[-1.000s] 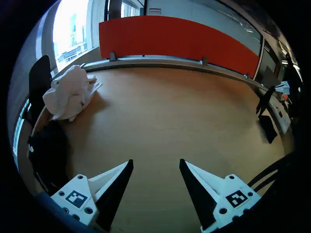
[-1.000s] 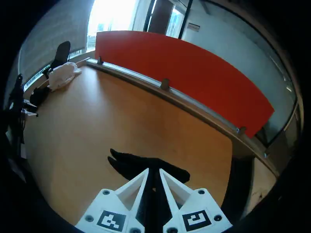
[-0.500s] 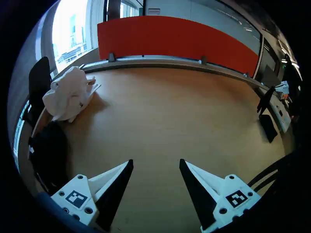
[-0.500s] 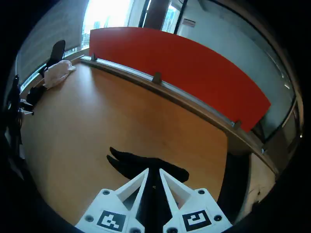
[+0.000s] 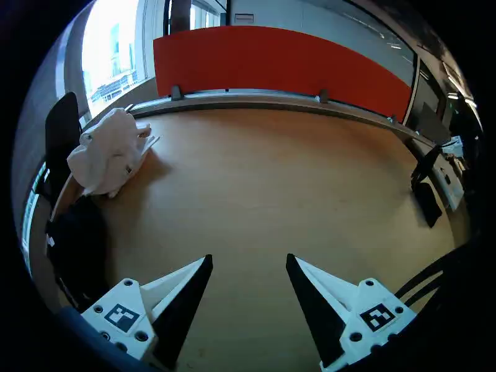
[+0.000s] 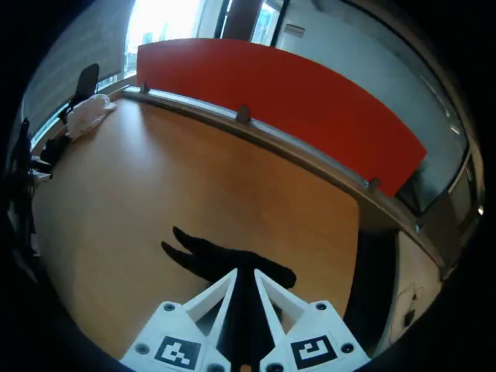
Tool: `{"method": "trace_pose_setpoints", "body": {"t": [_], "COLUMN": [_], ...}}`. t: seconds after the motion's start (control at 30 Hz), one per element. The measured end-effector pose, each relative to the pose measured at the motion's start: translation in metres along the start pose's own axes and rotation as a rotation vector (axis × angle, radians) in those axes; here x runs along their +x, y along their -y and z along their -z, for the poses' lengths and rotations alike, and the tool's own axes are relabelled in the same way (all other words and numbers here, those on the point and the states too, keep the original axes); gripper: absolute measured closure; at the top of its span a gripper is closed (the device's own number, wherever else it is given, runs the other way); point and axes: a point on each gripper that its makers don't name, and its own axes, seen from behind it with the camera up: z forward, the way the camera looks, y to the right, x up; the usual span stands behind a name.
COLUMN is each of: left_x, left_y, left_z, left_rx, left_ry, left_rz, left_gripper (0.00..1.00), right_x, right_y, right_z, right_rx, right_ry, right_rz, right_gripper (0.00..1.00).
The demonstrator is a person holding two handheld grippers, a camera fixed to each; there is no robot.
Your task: Fold towel
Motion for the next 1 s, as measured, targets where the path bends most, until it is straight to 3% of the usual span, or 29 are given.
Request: {"method": "trace_pose_setpoints", "body": {"t": [0.5, 1.0], "left_x": [-0.003, -0.007], "left_y": [0.002, 0.007], "left_z": [0.002, 0.006], "left_rx": [-0.004, 0.002], "left_ry": [0.006, 0.005], "left_rz": [-0.011, -0.012], "left_gripper": [0.13, 0.12], "right_x": [-0.087, -0.131], "right_y": [-0.012, -0.009], "right_z": [0.024, 0.022], "right_rx": [-0.035, -0.065], "right_ry": [0.135, 0.209], "right_rz": [-0.014, -0.066], "right_gripper": [0.96, 0.96]}}
